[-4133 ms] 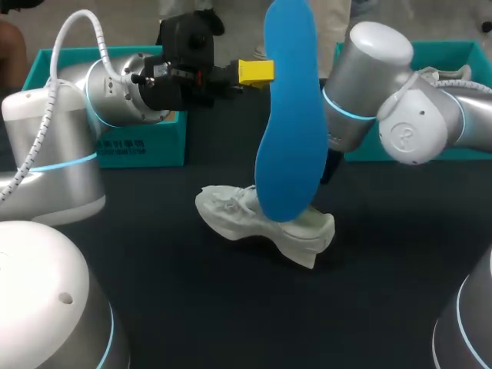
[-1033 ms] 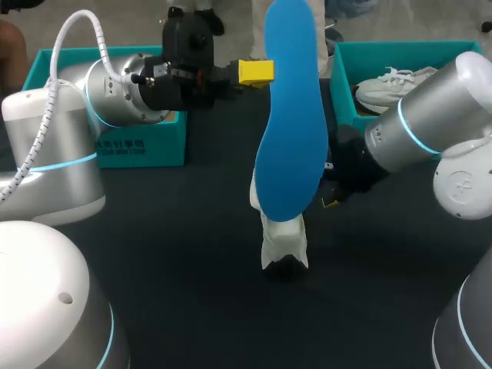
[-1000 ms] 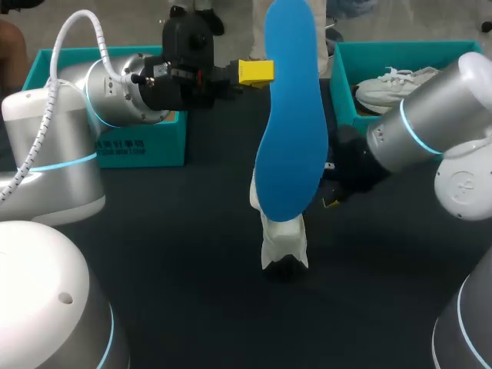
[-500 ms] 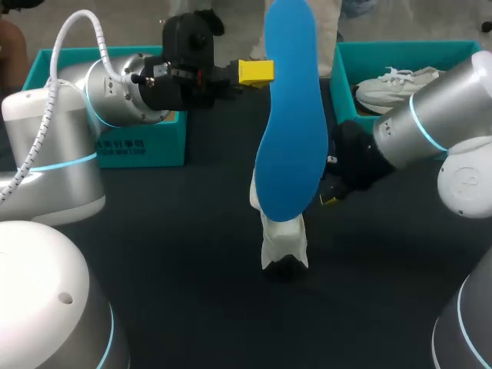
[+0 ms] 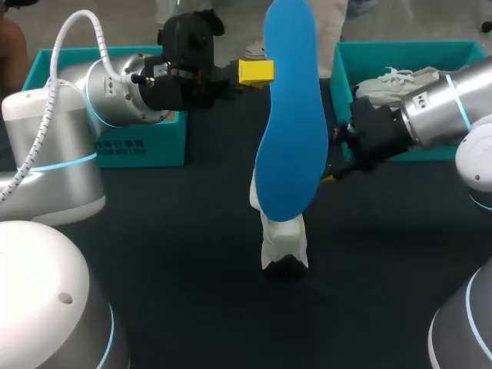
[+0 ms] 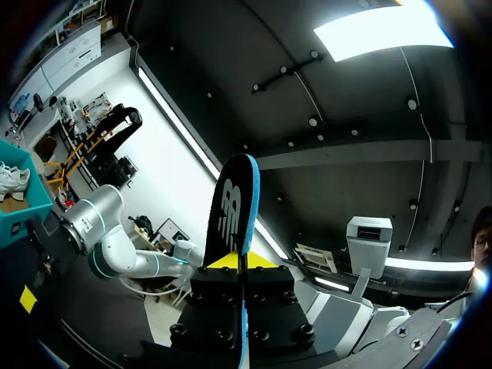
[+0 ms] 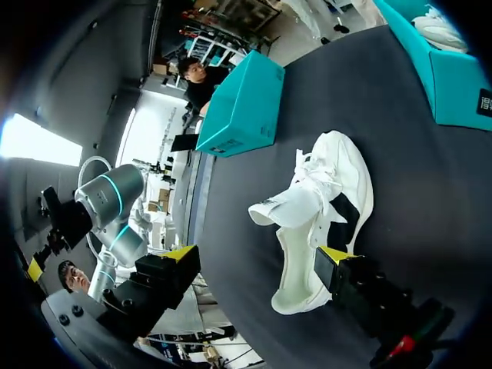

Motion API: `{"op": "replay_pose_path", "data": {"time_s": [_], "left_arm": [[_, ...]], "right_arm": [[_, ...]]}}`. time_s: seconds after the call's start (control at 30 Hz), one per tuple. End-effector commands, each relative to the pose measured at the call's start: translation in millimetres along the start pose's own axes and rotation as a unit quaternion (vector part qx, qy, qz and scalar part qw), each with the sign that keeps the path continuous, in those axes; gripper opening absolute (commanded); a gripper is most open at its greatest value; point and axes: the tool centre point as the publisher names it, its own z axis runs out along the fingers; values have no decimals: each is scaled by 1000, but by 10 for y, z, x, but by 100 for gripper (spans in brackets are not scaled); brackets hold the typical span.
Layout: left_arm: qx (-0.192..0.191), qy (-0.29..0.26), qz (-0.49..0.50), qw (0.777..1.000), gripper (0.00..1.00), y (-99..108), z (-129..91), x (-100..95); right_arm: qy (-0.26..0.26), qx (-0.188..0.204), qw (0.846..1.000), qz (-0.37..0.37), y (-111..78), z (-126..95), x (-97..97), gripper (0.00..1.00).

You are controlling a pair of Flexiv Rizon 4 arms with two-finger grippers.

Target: Take the shoe out of the shoebox, open the shoe tongue, remove and reinsert the insole, then place the shoe into the shoebox

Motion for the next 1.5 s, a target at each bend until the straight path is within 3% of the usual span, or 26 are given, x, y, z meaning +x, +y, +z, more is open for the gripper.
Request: {"op": "replay_pose_path", "data": {"time_s": [0.03, 0.17, 0.27, 0.5, 1.0, 1.1, 1.27, 1.5], "left_arm": [[1, 0, 1, 1000, 0, 4, 3, -2], [1, 0, 1, 1000, 0, 4, 3, -2], [1, 0, 1, 1000, 0, 4, 3, -2], [1, 0, 1, 1000, 0, 4, 3, -2], [1, 0, 1, 1000, 0, 4, 3, -2], [-53, 10, 87, 995, 0, 37, -150, -74], [-69, 19, 158, 985, 0, 6, -261, -100], [-188, 2, 261, 947, 0, 52, -456, -293]], "right_arm": [[29, -19, 999, 9, -77, -159, 97, 100], [83, -17, 996, 14, -44, -291, 278, 100], [94, -15, 995, 13, -17, -389, 405, 100], [152, -45, 987, 36, 75, -565, 612, 100], [164, -37, 984, 53, 121, -612, 644, 100], [164, -37, 984, 53, 121, -612, 644, 100], [164, -37, 984, 53, 121, -612, 644, 100], [164, -37, 984, 53, 121, -612, 644, 100]]}}
